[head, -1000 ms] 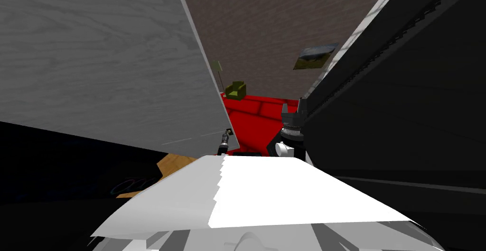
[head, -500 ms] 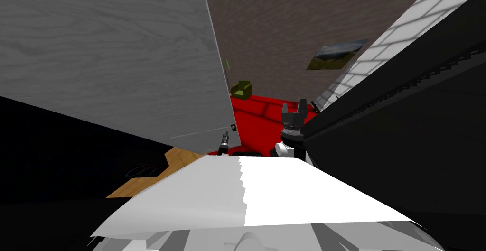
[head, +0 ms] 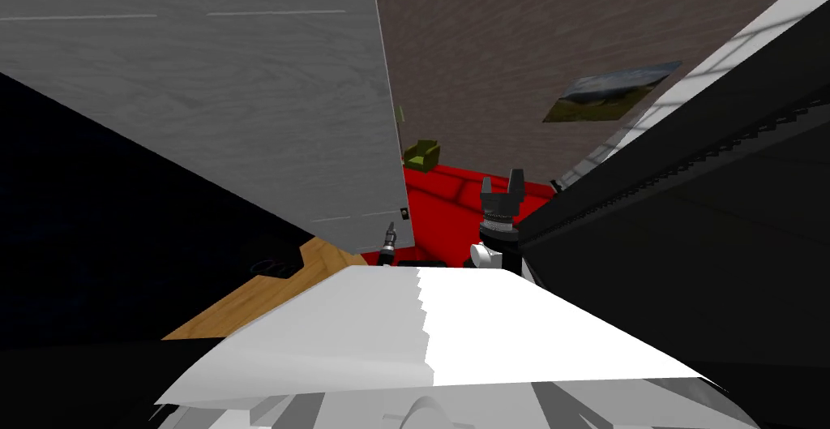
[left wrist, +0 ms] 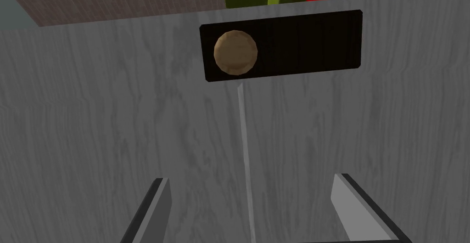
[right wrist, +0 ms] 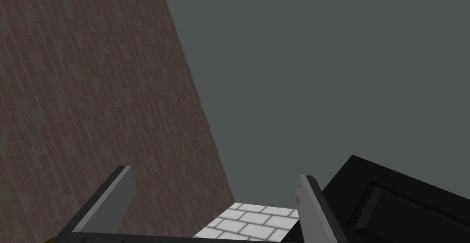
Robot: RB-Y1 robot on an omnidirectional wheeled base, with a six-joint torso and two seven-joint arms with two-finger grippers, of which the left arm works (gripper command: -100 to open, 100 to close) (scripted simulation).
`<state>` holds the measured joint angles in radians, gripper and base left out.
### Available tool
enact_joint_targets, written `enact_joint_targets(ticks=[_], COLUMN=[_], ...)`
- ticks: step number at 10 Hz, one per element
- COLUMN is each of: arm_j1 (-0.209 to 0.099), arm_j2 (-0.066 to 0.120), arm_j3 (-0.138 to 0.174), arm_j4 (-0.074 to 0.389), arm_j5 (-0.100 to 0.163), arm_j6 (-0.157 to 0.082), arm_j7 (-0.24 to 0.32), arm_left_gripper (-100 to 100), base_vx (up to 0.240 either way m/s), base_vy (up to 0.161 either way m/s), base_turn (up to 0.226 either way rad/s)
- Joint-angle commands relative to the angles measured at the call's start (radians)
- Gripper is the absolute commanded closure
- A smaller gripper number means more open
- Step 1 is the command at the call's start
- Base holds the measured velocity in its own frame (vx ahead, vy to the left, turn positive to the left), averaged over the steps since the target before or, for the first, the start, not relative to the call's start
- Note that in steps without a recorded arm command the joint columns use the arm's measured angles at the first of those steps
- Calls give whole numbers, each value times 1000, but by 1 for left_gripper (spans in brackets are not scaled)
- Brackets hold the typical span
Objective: Push the door open
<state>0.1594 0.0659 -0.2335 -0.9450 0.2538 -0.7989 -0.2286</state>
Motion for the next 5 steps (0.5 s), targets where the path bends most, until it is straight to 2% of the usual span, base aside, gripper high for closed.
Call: enact_joint_targets(ticks=[1, 5], arm_j1=[3, 10], arm_j2=[-7, -31], arm_j3=[-36, -124], arm_j4=[-3, -8], arm_j5=[14, 47], arm_j6=[1, -2], arm_j7=[-20, -63], arm_left_gripper=[-100, -100], base_vx=[-25, -32], base_vy=[-17, -16], base_turn=[222, 200])
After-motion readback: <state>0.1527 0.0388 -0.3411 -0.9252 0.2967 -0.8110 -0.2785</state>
